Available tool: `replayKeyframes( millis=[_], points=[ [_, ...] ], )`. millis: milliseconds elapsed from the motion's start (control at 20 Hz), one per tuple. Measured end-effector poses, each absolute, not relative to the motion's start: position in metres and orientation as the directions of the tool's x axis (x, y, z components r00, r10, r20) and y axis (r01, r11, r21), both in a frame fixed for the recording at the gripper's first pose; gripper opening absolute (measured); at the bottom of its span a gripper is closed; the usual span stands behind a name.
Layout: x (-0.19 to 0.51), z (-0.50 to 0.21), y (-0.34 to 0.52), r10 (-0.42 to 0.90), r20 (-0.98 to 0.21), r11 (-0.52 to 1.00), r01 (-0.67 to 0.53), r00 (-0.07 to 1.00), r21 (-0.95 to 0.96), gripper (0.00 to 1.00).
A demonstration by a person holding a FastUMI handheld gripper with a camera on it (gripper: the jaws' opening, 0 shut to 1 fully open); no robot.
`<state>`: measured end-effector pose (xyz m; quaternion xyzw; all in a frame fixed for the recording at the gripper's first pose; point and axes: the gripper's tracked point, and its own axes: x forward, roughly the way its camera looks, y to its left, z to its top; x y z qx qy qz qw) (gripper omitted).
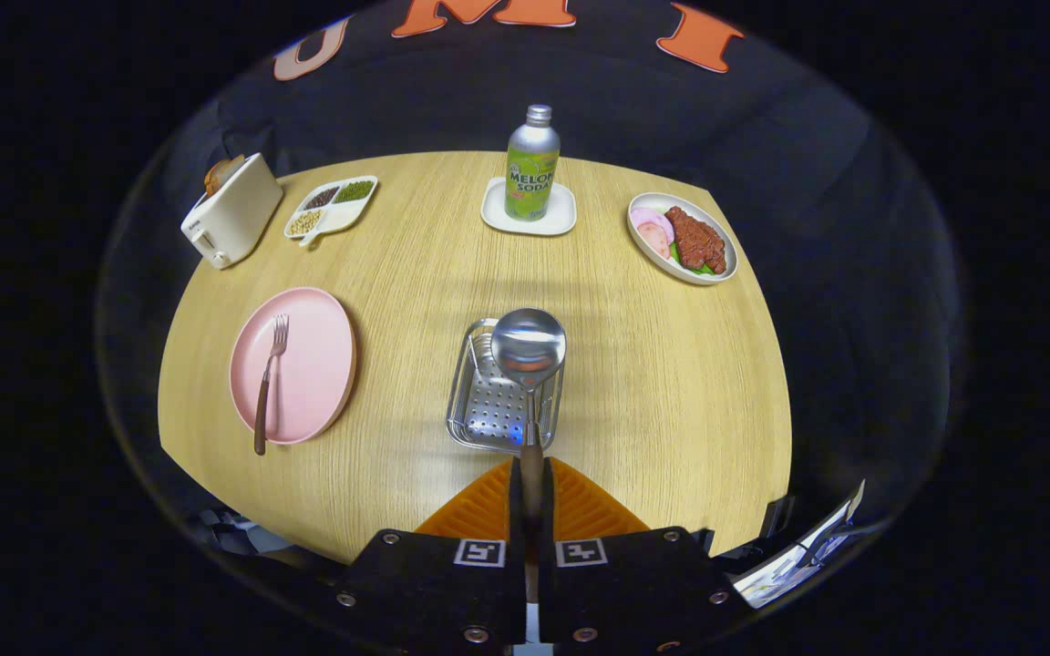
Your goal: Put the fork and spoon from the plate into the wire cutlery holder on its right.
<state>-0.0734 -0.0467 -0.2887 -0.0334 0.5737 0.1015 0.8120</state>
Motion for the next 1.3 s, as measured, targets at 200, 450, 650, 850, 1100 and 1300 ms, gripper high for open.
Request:
replayKeyframes(
  millis=[200, 450, 650, 850, 1100, 1300],
  points=[
    [-0.076, -0.296, -0.050, 0.127, -0.964, 0.974, -0.213, 0.235, 0.077, 0.07],
    [-0.062, -0.295, -0.038, 0.172, -0.956, 0.976, -0.175, 0.237, 0.132, 0.11],
    [-0.055, -0.295, -0.036, 0.162, -0.947, 0.976, -0.188, 0.277, 0.112, 0.10],
    [-0.049, -0.288, -0.037, 0.161, -0.926, 0.975, -0.198, 0.342, 0.096, 0.14],
    [-0.024, -0.257, -0.030, 0.202, -0.818, 0.975, -0.192, 0.538, 0.115, 0.23],
    [-0.009, -0.223, -0.028, 0.220, -0.690, 0.976, -0.162, 0.690, 0.149, 0.40]
  ],
)
